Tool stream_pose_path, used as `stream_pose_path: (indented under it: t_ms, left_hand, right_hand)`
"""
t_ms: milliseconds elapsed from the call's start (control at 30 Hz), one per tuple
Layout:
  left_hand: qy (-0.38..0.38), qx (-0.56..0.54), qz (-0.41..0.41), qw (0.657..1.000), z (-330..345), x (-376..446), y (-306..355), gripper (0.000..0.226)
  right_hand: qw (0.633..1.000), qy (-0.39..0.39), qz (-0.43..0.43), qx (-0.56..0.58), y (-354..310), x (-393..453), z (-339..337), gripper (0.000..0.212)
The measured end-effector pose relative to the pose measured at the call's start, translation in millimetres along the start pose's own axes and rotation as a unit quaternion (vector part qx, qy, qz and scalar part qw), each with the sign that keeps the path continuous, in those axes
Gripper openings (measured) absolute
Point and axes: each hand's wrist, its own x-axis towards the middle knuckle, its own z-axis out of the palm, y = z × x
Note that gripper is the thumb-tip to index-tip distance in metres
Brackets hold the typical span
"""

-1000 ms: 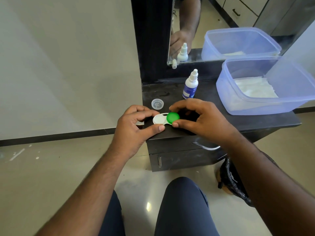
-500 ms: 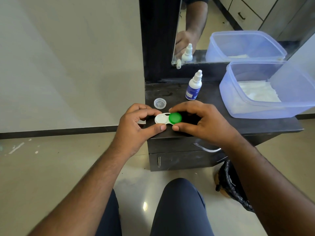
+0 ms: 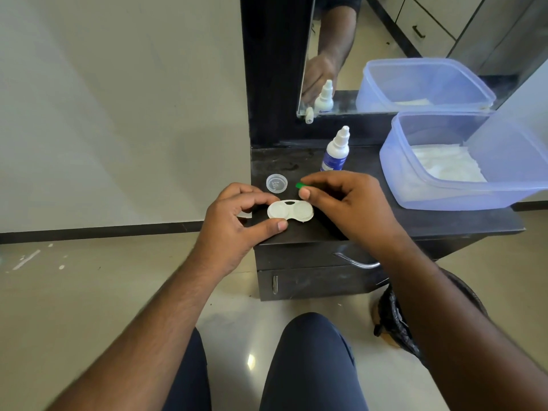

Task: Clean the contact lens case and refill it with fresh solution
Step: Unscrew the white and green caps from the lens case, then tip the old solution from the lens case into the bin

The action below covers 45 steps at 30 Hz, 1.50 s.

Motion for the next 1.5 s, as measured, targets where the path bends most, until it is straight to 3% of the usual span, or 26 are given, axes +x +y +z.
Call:
stream_pose_path:
  t_ms: [133,400,567,667,833,1067,1333,1500]
  left_hand:
    - [0.007,0.036,0.011,0.999,2,-1,-2,0.031]
    - [0.029,0.084,0.022,0.996,1,-4,0,0.035]
    - [0.037,0.117,0.055,0.991,1,-5,4,0.038]
    - [0.048,0.131,0.069,0.988,1,-5,7,0.040]
    - [0.058,0.097,0.082,0.990,8,-12,21,0.039]
    - [-0.011,0.031,0.088,0.996,47,-15,53,0.036]
    - [-0.125,0.001,0.103,0.987,115,-11,87,0.033]
    - [-0.274,0.029,0.128,0.953,161,-3,108,0.068]
  right_hand:
    - [0.998,0.053,0.026,-0.026,-5,2,8,0.016]
    - [0.991,0.057,0.054,-0.106,-14,11,15,0.025]
    - [0.987,0.122,0.000,-0.109,-9,-13,10,0.018]
    - [0.994,0.073,-0.024,-0.071,0,-31,-3,0.028]
    - [0.999,-0.017,-0.002,-0.031,7,-45,-21,0.061]
    - [0.982,0.039,0.020,0.181,27,-74,-43,0.048]
    - [0.920,0.161,0.056,0.352,66,-123,-82,0.039]
    - [0.895,0.251,0.090,0.358,95,-159,-117,0.040]
